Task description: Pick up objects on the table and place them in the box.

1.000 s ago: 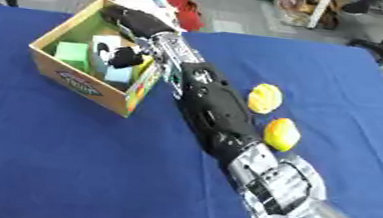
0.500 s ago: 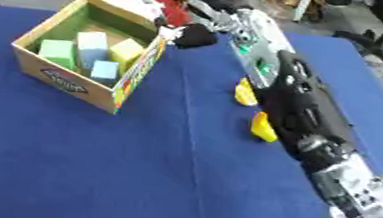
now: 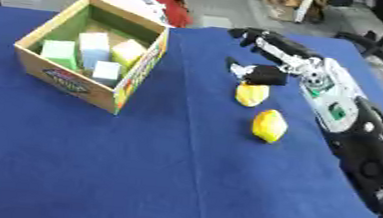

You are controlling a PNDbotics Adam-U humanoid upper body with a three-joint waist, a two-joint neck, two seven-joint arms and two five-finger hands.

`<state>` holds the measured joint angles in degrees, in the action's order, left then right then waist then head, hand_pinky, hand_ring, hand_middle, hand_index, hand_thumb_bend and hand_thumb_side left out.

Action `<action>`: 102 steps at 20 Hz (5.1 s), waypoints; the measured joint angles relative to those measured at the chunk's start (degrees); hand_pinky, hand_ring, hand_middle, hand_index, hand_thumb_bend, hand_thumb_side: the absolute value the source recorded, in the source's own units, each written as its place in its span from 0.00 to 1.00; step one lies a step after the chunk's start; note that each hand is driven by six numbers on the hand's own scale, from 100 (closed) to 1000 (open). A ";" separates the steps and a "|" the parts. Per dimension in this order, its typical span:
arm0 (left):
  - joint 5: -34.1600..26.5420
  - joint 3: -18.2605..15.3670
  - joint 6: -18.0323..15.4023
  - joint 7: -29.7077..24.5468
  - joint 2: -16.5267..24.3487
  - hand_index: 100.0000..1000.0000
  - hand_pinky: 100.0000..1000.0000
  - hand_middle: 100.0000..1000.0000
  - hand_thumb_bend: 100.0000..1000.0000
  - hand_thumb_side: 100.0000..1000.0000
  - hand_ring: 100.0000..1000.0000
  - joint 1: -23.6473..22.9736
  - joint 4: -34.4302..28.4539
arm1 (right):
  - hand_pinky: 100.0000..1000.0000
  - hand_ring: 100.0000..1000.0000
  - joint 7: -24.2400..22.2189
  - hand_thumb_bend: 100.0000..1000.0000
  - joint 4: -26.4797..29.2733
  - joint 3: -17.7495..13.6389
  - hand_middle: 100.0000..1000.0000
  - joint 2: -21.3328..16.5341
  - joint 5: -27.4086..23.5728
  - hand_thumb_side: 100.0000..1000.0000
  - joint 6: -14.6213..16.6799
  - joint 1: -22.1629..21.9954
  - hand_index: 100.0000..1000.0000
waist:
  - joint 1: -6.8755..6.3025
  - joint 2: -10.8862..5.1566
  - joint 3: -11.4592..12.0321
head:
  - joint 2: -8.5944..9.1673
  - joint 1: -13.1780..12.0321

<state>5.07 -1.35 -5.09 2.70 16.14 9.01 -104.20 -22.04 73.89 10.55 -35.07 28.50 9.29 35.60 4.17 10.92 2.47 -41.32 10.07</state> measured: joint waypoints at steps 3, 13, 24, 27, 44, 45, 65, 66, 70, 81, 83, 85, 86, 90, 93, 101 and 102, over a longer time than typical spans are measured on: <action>0.00 -0.01 -0.03 0.03 0.00 0.76 0.65 0.53 0.00 0.67 0.53 0.00 0.00 | 0.83 0.92 -1.67 0.00 -3.29 -0.28 0.97 0.01 2.63 0.63 0.03 -0.33 1.00 | -0.01 0.00 -0.01 | 0.01 -0.17; 0.00 -0.14 -0.05 0.05 0.00 0.76 0.65 0.53 0.00 0.67 0.53 0.00 0.00 | 0.84 0.94 -2.18 0.00 -11.16 -1.92 0.99 1.19 16.58 0.52 -0.06 -0.07 1.00 | -0.02 0.00 0.05 | 0.05 -0.41; 0.00 -0.27 -0.05 0.04 0.00 0.76 0.66 0.53 0.00 0.67 0.53 0.00 0.00 | 0.77 0.82 0.08 0.00 -17.56 -2.48 0.69 4.18 20.10 0.23 0.96 2.61 0.91 | -0.02 0.00 0.32 | 0.11 -0.50; 0.00 -0.27 -0.05 0.04 0.00 0.76 0.66 0.53 0.00 0.67 0.53 0.01 0.00 | 0.70 0.70 3.03 0.00 -17.84 -2.28 0.42 4.95 22.37 0.00 1.04 3.26 0.66 | -0.02 0.00 0.43 | 0.12 -0.53; -0.08 -0.27 -0.04 0.02 0.00 0.76 0.65 0.53 0.00 0.66 0.53 0.03 0.00 | 0.57 0.47 21.94 0.00 -16.18 -0.55 0.11 9.51 24.37 0.00 -2.34 10.94 0.27 | -0.02 0.00 1.56 | 0.22 -0.68; -0.09 -0.26 -0.03 0.00 -0.01 0.76 0.65 0.53 0.00 0.66 0.53 0.06 0.00 | 0.57 0.47 21.46 0.00 -15.92 -0.22 0.11 10.08 23.80 0.00 -2.17 12.36 0.27 | -0.02 0.00 1.81 | 0.24 -0.67; -0.87 1.35 -0.09 -1.56 -0.04 0.76 0.65 0.53 0.00 0.66 0.53 2.35 0.00 | 0.84 0.89 17.69 0.00 -30.67 -1.74 0.95 28.90 34.36 0.45 0.94 27.79 1.00 | 0.00 0.08 8.49 | 1.63 2.66; -0.92 1.41 -0.08 -1.57 -0.04 0.76 0.65 0.53 0.00 0.66 0.53 2.36 0.00 | 0.85 0.92 17.05 0.00 -30.92 -1.73 0.99 29.12 35.94 0.49 1.48 27.87 1.00 | 0.00 0.08 8.50 | 1.63 2.69; -1.00 1.45 -0.08 -1.57 -0.04 0.76 0.65 0.53 0.00 0.66 0.53 2.29 0.00 | 0.88 0.96 14.20 0.00 -30.10 -1.71 1.00 29.14 40.87 0.56 2.79 27.93 1.00 | 0.00 0.08 7.73 | 1.62 2.65; -0.86 0.72 -0.04 -0.95 -0.05 0.76 0.65 0.53 0.00 0.66 0.53 0.51 0.01 | 0.84 0.88 4.65 0.00 -12.84 2.25 0.94 17.94 24.93 0.47 7.10 22.14 1.00 | -0.02 -0.02 2.83 | 0.76 0.31; -0.66 0.54 -0.05 -0.74 -0.04 0.76 0.65 0.53 0.00 0.66 0.53 0.36 0.01 | 0.84 0.87 2.49 0.00 -7.22 3.43 0.92 13.67 18.96 0.47 7.30 18.72 1.00 | 0.00 -0.06 1.99 | 0.54 -0.23; -0.51 0.35 0.03 -0.52 -0.03 0.76 0.65 0.53 0.00 0.66 0.53 0.10 0.02 | 0.83 0.86 0.62 0.00 -1.92 4.00 0.92 9.52 13.46 0.49 6.69 14.75 1.00 | 0.00 -0.11 1.20 | 0.51 -0.72; -0.48 0.25 0.02 -0.41 -0.02 0.76 0.65 0.53 0.00 0.67 0.53 0.05 0.02 | 0.83 0.86 -0.13 0.00 0.52 4.00 0.91 7.61 11.12 0.49 6.23 12.56 1.00 | 0.00 -0.11 0.91 | 0.50 -0.94; -0.28 -0.02 0.06 -0.07 0.01 0.76 0.65 0.53 0.00 0.67 0.53 -0.15 0.02 | 0.83 0.86 -1.92 0.00 8.09 2.94 0.91 1.54 4.60 0.53 4.07 3.55 1.00 | 0.00 -0.11 0.07 | 0.49 -1.60; -0.05 -0.25 0.09 0.01 0.03 0.76 0.65 0.53 0.00 0.67 0.53 -0.37 0.05 | 0.84 0.87 -2.52 0.00 11.30 1.32 0.92 -1.21 2.04 0.57 2.66 -2.30 1.00 | 0.00 -0.11 -0.40 | 0.47 -1.95; 0.01 -0.32 0.14 0.29 0.03 0.76 0.65 0.53 0.00 0.67 0.53 -0.41 0.32 | 0.84 0.90 -3.77 0.00 11.46 -1.72 0.97 -2.55 1.27 0.63 0.65 -9.80 1.00 | 0.00 -0.11 -0.59 | 0.47 -2.37; 0.01 -0.32 0.13 0.30 0.03 0.76 0.65 0.53 0.00 0.67 0.53 -0.41 0.33 | 0.84 0.91 -3.94 0.00 10.92 -1.72 0.97 -2.53 1.82 0.64 0.50 -10.04 1.00 | 0.00 -0.11 -0.58 | 0.47 -2.37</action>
<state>5.08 -1.67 -4.96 3.00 16.17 8.60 -103.87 -25.97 84.81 8.83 -37.61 30.32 9.80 25.55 4.17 10.81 1.89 -40.85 7.70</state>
